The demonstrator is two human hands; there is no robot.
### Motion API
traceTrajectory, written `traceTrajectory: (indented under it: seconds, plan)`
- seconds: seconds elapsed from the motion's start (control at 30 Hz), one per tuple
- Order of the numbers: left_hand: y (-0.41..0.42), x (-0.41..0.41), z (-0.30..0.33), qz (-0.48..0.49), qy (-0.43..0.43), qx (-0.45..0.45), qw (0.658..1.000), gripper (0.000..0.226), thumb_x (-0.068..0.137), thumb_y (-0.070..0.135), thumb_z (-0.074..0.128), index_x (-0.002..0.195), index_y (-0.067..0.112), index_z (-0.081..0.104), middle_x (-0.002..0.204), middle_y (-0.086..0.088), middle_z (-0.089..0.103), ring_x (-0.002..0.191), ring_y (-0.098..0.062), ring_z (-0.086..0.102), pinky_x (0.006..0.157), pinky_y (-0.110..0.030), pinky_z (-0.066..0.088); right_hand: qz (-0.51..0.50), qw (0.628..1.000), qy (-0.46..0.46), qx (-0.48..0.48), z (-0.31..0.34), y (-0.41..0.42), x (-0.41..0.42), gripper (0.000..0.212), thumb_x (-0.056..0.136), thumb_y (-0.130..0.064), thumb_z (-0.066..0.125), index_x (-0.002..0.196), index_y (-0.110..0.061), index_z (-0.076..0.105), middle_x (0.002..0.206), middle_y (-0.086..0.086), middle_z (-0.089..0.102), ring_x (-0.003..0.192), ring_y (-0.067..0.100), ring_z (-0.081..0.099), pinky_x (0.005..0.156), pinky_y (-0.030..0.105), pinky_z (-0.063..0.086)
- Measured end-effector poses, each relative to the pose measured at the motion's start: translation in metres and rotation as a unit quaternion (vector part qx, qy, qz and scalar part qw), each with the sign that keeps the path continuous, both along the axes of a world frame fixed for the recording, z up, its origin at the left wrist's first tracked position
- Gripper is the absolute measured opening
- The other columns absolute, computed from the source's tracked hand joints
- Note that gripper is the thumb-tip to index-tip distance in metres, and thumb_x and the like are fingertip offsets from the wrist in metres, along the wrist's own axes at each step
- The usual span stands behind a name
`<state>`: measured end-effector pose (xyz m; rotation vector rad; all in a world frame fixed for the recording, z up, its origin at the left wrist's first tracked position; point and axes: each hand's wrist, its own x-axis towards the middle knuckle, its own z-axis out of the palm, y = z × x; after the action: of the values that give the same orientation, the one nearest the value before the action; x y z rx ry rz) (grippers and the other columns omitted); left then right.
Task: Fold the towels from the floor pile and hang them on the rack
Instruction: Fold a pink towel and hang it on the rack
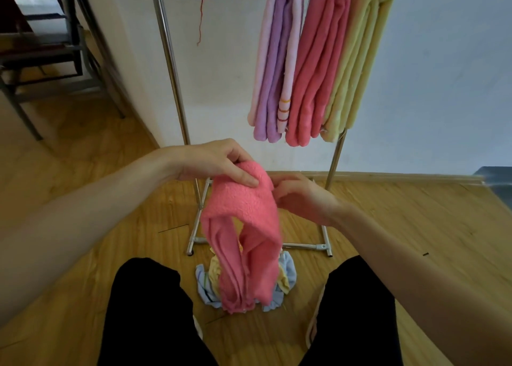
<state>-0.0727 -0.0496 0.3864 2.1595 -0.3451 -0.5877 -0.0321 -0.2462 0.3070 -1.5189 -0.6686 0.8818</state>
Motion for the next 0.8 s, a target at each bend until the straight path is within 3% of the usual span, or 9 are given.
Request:
traceTrajectory:
  seconds: [0.07, 0.23, 0.33, 0.4, 0.53, 0.6, 0.63, 0.7, 0.8]
  plan:
    - [0.009, -0.001, 0.003, 0.014, 0.001, -0.002, 1.0, 0.009, 0.085, 0.016, 0.068, 0.09, 0.012, 0.073, 0.079, 0.003, 0.07, 0.074, -0.009, 0.067, 0.062, -0.017, 0.05, -0.012, 1.0, -0.023, -0.015, 0.009, -0.004, 0.002, 0.039, 0.072, -0.015, 0.068, 0.099, 0.011, 0.056, 0.088, 0.013, 0.054, 0.085, 0.024, 0.05, 0.084, 0.041, 0.04]
    - [0.033, -0.004, 0.01, 0.056, -0.025, -0.022, 0.998, 0.027, 0.08, 0.026, 0.068, 0.099, 0.006, 0.069, 0.075, 0.004, 0.065, 0.072, -0.011, 0.062, 0.061, -0.018, 0.047, -0.04, 0.995, -0.09, -0.018, 0.039, -0.019, 0.021, 0.023, 0.08, -0.02, 0.069, 0.094, -0.004, 0.06, 0.09, 0.011, 0.063, 0.087, 0.025, 0.059, 0.081, 0.039, 0.046]
    - [0.046, -0.001, 0.02, 0.063, 0.005, -0.086, 0.994, 0.039, 0.08, 0.017, 0.071, 0.117, 0.021, 0.058, 0.079, 0.01, 0.069, 0.071, -0.01, 0.065, 0.061, -0.02, 0.05, -0.056, 0.991, -0.118, 0.001, 0.053, -0.024, 0.032, 0.014, 0.086, -0.008, 0.066, 0.093, -0.012, 0.054, 0.081, 0.004, 0.066, 0.077, 0.017, 0.062, 0.068, 0.029, 0.049]
    - [0.052, 0.005, 0.031, 0.046, 0.01, -0.085, 0.995, 0.027, 0.085, 0.011, 0.064, 0.11, 0.021, 0.061, 0.091, 0.005, 0.069, 0.081, -0.014, 0.065, 0.067, -0.023, 0.052, -0.042, 0.988, -0.15, 0.006, 0.069, -0.024, 0.038, 0.023, 0.088, 0.004, 0.058, 0.091, -0.017, 0.049, 0.076, -0.002, 0.062, 0.07, 0.009, 0.059, 0.062, 0.019, 0.048]
    - [0.062, 0.029, 0.061, -0.005, -0.079, 0.08, 0.994, 0.024, 0.09, 0.011, 0.06, 0.086, 0.029, 0.075, 0.091, 0.016, 0.068, 0.091, -0.003, 0.062, 0.075, -0.019, 0.05, -0.017, 0.942, -0.32, -0.103, 0.111, -0.01, 0.059, 0.023, 0.087, 0.004, 0.059, 0.085, -0.018, 0.066, 0.089, -0.005, 0.065, 0.088, 0.014, 0.061, 0.084, 0.031, 0.05]
    - [0.067, 0.044, 0.076, -0.02, -0.096, 0.159, 0.982, 0.021, 0.089, 0.018, 0.065, 0.091, 0.036, 0.076, 0.097, 0.022, 0.067, 0.098, -0.005, 0.062, 0.079, -0.022, 0.051, 0.02, 0.89, -0.409, -0.2, 0.13, 0.002, 0.067, 0.022, 0.086, -0.014, 0.059, 0.086, -0.029, 0.074, 0.091, -0.009, 0.07, 0.084, 0.028, 0.068, 0.079, 0.051, 0.055]
    - [0.069, 0.051, 0.083, -0.013, -0.094, 0.184, 0.978, 0.019, 0.087, 0.021, 0.067, 0.095, 0.036, 0.075, 0.102, 0.021, 0.066, 0.099, -0.006, 0.062, 0.078, -0.021, 0.052, 0.032, 0.872, -0.427, -0.238, 0.138, 0.008, 0.071, 0.023, 0.086, -0.017, 0.058, 0.089, -0.032, 0.075, 0.091, -0.011, 0.07, 0.076, 0.024, 0.07, 0.071, 0.051, 0.057]
    - [0.074, 0.064, 0.096, 0.002, -0.098, 0.216, 0.971, 0.024, 0.084, 0.023, 0.071, 0.104, 0.035, 0.072, 0.111, 0.017, 0.061, 0.098, -0.007, 0.061, 0.073, -0.015, 0.053, 0.033, 0.852, -0.455, -0.255, 0.152, 0.022, 0.078, 0.025, 0.09, -0.007, 0.056, 0.098, -0.021, 0.076, 0.093, -0.009, 0.07, 0.07, 0.005, 0.068, 0.068, 0.028, 0.058]
    - [0.081, 0.085, 0.113, 0.034, -0.142, 0.23, 0.962, 0.034, 0.082, 0.019, 0.073, 0.113, 0.031, 0.068, 0.114, 0.015, 0.057, 0.096, -0.008, 0.061, 0.068, -0.012, 0.053, -0.033, 0.829, -0.512, -0.222, 0.172, 0.04, 0.096, 0.026, 0.089, 0.002, 0.056, 0.105, -0.008, 0.074, 0.104, 0.004, 0.072, 0.094, 0.011, 0.065, 0.09, 0.014, 0.045]
